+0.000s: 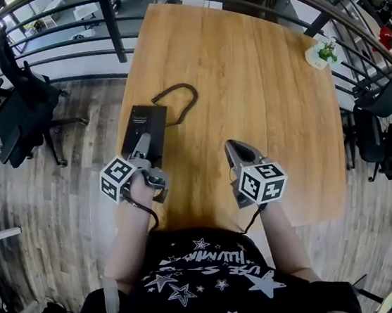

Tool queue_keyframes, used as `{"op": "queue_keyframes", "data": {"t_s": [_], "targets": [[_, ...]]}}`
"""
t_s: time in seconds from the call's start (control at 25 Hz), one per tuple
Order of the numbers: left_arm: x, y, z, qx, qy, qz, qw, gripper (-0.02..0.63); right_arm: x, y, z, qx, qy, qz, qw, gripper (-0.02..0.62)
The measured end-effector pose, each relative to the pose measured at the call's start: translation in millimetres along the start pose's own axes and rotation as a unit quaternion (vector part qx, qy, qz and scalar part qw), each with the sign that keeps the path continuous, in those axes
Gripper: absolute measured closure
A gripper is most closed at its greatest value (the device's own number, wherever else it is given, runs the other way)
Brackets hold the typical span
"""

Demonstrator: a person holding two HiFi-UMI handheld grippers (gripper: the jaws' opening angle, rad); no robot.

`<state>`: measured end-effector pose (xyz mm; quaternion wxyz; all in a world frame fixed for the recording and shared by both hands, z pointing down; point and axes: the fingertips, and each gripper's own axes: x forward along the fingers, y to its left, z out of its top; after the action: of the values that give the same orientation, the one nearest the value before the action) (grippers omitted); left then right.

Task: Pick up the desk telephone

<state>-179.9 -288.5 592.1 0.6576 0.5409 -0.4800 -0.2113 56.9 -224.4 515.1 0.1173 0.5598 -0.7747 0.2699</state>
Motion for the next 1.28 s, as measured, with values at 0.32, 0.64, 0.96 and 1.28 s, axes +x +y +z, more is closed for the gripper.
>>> {"op": "queue_keyframes", "data": {"t_s": [0.32,0.64,0.96,1.28], "targets": [[-2,6,3,-0.002,-0.003,0.022,0.9997,0.347,-3,-1,-3,0.005,0.001,-0.005,1.000,0.594],[-2,0,3,0.022,0.006,0.006,0.9997,0.400,-6,-2,-6,0.009,-0.002,-0.009,1.000,0.594],[-6,0,2,0.005,0.020,-0.014,0.9997,0.413,-12,-2,-2,0.008,-0.009,-0.022,1.000,0.594],[-16,-6,0,-0.002,0.041,-0.052,0.9978,0.419,-15,2,7,0.003,-0.019,-0.024,1.000,0.594]]}}
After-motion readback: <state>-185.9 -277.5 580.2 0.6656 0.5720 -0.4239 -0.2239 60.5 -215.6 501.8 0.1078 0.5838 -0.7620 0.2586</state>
